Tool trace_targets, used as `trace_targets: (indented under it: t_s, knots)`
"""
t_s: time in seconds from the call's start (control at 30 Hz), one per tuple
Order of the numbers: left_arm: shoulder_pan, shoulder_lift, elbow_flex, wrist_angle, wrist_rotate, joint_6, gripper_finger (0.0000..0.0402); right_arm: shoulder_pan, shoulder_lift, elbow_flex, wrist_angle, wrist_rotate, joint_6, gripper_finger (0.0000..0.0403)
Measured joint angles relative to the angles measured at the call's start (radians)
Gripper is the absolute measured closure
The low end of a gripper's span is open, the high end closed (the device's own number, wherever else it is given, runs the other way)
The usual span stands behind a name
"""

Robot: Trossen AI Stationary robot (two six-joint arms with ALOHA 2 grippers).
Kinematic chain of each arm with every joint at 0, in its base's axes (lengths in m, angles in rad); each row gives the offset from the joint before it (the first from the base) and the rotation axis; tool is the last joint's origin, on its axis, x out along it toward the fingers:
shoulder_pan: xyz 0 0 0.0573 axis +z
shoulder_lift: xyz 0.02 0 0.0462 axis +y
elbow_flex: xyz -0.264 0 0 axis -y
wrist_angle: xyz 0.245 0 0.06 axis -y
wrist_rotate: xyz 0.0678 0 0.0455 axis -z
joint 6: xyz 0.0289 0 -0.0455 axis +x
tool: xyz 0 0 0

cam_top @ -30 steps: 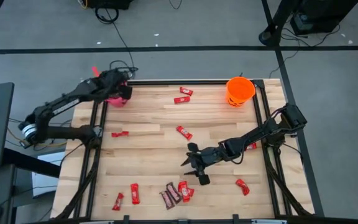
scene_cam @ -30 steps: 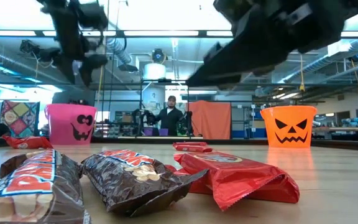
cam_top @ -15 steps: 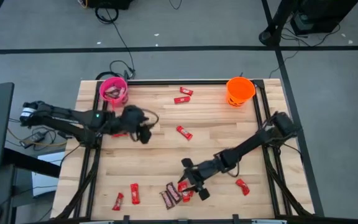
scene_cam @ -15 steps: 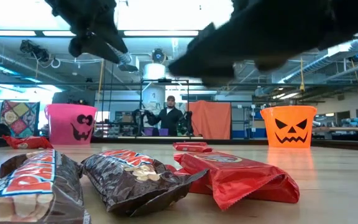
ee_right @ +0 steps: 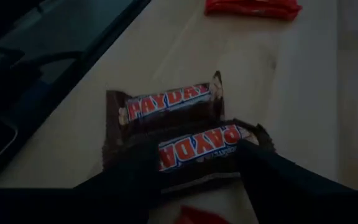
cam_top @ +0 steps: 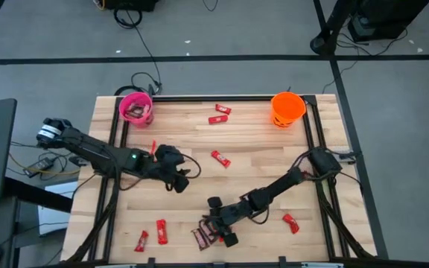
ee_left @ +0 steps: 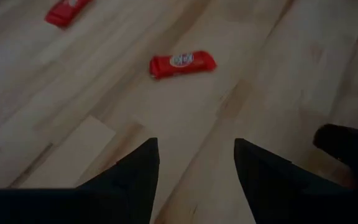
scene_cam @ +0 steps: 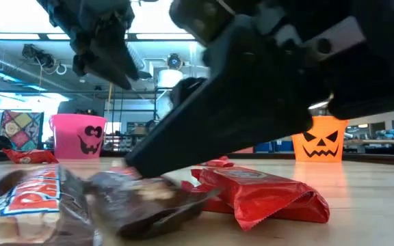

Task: Sort candy by brand, put in halloween buckets
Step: Put the right brown chocolate bar into the pink bucket

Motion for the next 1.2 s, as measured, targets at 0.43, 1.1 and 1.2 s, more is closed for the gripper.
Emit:
trace_targets:
  t_s: [0.43,1.1,1.2]
  knots:
    - [-0.001,0.041,-0.002,-0.038,-0.007,0.003,0.0191,-0.017,-0.018,0.094,-0.293,0.396,-0.081,0.0105]
    - [0.000,0.041,-0.002,-0.067,-0.031,-0.005,0.0191,-0.097,-0.079,0.089,-0.448,0.374,0.225,0.0117]
    - [-0.001,0.047,-0.002,-0.068,-0.030,-0.026,0.0191,-0.101,-0.054,0.090,-0.429,0.378,0.246,0.0117]
